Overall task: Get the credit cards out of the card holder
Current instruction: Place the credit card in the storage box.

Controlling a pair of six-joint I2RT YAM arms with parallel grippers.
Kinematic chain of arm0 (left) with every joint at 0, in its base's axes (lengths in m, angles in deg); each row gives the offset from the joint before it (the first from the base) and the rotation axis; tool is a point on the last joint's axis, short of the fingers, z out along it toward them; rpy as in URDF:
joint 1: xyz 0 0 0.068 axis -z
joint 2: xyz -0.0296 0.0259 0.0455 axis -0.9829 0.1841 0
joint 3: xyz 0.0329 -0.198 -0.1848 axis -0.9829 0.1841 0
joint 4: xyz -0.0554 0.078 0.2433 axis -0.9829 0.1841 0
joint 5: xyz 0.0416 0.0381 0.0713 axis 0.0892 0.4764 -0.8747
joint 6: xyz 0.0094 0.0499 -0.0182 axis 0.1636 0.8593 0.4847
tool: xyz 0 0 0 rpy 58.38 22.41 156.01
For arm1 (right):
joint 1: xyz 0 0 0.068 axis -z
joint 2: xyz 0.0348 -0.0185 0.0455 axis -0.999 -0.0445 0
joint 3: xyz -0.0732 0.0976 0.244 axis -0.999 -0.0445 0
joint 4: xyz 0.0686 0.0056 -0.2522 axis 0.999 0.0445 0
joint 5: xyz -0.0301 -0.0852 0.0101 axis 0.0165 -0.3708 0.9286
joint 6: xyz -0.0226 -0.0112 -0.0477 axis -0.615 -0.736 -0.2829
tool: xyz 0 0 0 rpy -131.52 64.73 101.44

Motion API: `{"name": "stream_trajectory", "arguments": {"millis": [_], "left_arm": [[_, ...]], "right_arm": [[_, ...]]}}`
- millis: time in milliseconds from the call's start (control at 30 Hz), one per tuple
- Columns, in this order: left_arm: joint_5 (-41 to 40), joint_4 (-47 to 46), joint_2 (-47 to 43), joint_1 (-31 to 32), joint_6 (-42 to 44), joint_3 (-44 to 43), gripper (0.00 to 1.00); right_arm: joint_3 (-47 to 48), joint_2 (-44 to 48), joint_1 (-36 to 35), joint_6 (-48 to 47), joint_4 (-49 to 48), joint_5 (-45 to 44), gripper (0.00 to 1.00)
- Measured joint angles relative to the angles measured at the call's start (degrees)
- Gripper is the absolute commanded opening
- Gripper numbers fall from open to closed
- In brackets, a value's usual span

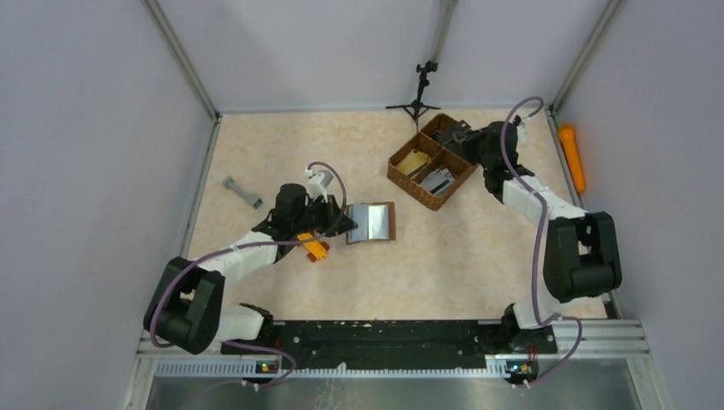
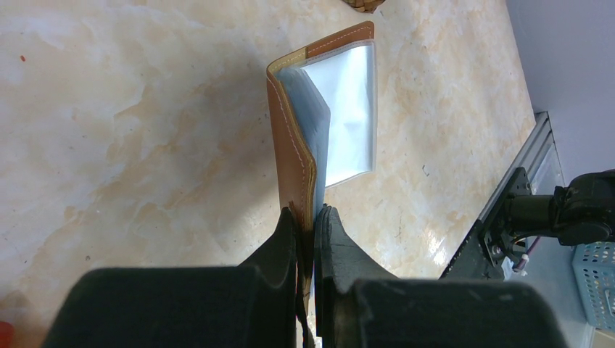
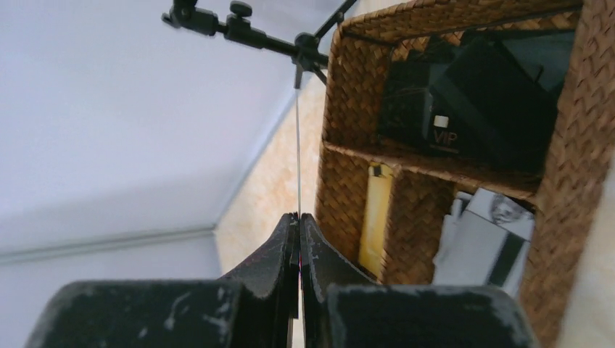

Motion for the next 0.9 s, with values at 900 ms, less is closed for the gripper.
{"name": "stream_trajectory", "arguments": {"millis": [900], "left_arm": [[0.2, -0.6, 0.0, 0.0, -0.1, 0.2, 0.01]], "right_arm": [[1.9, -17.2, -2.3, 39.2, -10.0, -22.4, 0.29]]}}
